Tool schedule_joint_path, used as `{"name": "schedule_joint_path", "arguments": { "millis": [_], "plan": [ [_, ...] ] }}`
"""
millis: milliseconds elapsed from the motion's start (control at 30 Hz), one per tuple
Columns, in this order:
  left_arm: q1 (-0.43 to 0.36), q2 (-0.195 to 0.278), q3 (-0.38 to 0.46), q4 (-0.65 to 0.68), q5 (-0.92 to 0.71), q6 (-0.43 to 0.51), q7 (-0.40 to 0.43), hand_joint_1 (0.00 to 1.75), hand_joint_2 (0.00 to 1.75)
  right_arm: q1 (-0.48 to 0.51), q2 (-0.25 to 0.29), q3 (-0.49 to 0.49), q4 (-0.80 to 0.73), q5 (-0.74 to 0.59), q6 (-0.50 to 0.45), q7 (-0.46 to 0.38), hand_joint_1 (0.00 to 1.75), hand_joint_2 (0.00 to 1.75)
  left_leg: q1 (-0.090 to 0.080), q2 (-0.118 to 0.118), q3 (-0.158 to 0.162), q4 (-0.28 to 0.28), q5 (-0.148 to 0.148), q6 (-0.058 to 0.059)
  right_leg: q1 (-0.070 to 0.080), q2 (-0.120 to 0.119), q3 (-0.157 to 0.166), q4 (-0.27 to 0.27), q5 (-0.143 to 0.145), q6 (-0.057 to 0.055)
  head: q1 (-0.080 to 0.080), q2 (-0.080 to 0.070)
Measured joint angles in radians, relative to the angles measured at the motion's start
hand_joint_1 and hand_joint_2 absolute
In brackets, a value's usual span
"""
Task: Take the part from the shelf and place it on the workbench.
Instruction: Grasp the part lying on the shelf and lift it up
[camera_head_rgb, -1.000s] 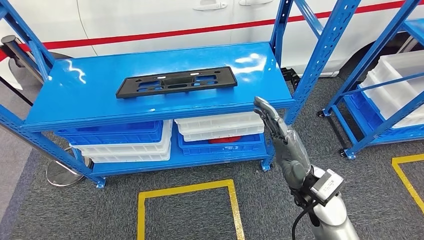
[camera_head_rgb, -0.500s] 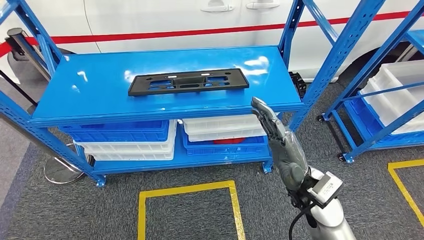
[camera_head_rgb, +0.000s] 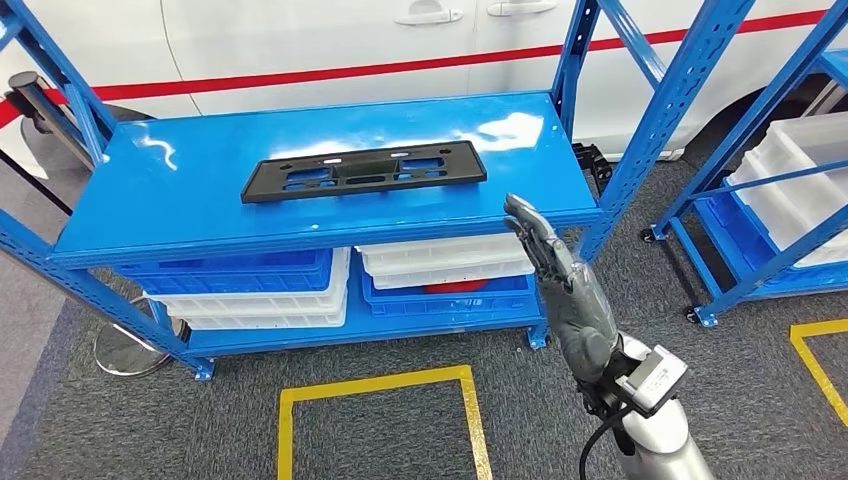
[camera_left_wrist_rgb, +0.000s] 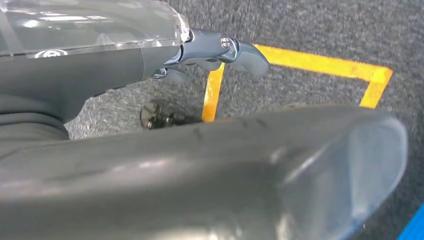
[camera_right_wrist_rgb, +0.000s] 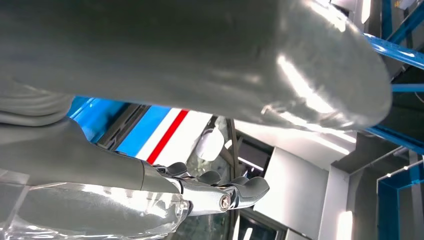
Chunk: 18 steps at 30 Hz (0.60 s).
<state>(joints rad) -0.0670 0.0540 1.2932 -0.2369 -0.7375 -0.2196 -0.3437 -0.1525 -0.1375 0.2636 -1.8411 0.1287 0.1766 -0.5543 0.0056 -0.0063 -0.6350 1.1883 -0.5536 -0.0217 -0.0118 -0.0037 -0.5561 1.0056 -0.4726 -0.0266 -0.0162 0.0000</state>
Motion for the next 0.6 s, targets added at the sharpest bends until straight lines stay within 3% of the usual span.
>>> {"name": "schedule_joint_path", "arguments": {
  "millis": [67,100,167,233,367,433,467,533,600],
  "plan": [
    [0.005,0.000,0.000,0.000,-0.002,0.001,0.000,0.00,0.00,0.002,0.000,0.002,0.002,0.000,0.000,-0.002,0.00,0.00,0.004,0.000,-0.068,0.101,-0.014,-0.007,0.000,0.000,0.013,0.000,-0.013,-0.001,0.000,0.000],
    [0.008,0.000,0.000,0.000,-0.002,0.001,0.000,0.00,0.00,0.003,0.000,0.002,0.004,-0.001,0.000,-0.002,0.00,0.00,0.005,0.000,-0.080,0.103,0.007,-0.008,0.000,0.001,0.022,0.000,-0.021,0.001,0.000,0.000],
    [0.010,0.000,0.000,0.000,-0.004,0.000,-0.001,0.00,0.00,0.005,0.000,0.002,0.004,-0.003,0.001,-0.003,0.00,0.00,0.008,0.002,-0.050,-0.004,0.093,-0.007,-0.001,0.002,0.047,0.000,-0.040,0.006,0.000,0.000],
    [0.009,0.000,0.000,0.000,-0.006,-0.001,-0.002,0.00,0.00,0.005,0.000,0.003,0.005,-0.004,0.002,-0.003,0.00,0.00,0.005,0.004,-0.003,-0.117,0.140,0.002,0.001,0.002,0.064,0.001,-0.059,0.016,0.000,0.000],
    [0.011,0.001,0.000,0.000,-0.010,-0.003,-0.006,0.00,0.00,0.005,0.000,0.003,0.003,-0.006,0.003,-0.003,0.00,0.00,-0.002,0.002,0.034,-0.165,0.110,0.037,0.000,0.003,0.070,0.020,-0.062,0.040,0.002,0.000],
    [0.011,0.002,0.000,0.000,-0.011,-0.003,-0.007,0.00,0.00,0.004,0.000,0.004,0.001,-0.006,0.003,-0.004,0.00,0.00,0.000,0.000,0.065,-0.175,0.095,0.052,-0.001,0.003,0.028,0.104,-0.052,0.048,0.003,0.000],
    [0.010,0.002,-0.001,0.000,-0.011,-0.003,-0.007,0.00,0.00,0.004,0.000,0.004,0.001,-0.006,0.003,-0.004,0.00,0.00,0.001,-0.001,0.081,-0.179,0.085,0.057,-0.002,0.003,-0.017,0.169,-0.058,0.051,0.004,0.000],
    [0.010,0.002,-0.001,0.000,-0.011,-0.004,-0.007,0.00,0.00,0.005,0.000,0.005,0.001,-0.006,0.003,-0.004,0.00,0.00,0.000,-0.003,0.110,-0.182,0.063,0.061,-0.002,0.003,-0.119,0.282,-0.099,0.056,0.004,0.000],
    [0.013,0.002,-0.001,0.000,-0.011,-0.004,-0.007,0.00,0.00,0.008,-0.001,0.006,0.002,-0.006,0.003,-0.003,0.00,0.00,-0.003,-0.007,0.142,-0.182,0.037,0.061,0.000,0.003,-0.184,0.306,-0.128,0.055,0.005,0.000]
  ]
}}
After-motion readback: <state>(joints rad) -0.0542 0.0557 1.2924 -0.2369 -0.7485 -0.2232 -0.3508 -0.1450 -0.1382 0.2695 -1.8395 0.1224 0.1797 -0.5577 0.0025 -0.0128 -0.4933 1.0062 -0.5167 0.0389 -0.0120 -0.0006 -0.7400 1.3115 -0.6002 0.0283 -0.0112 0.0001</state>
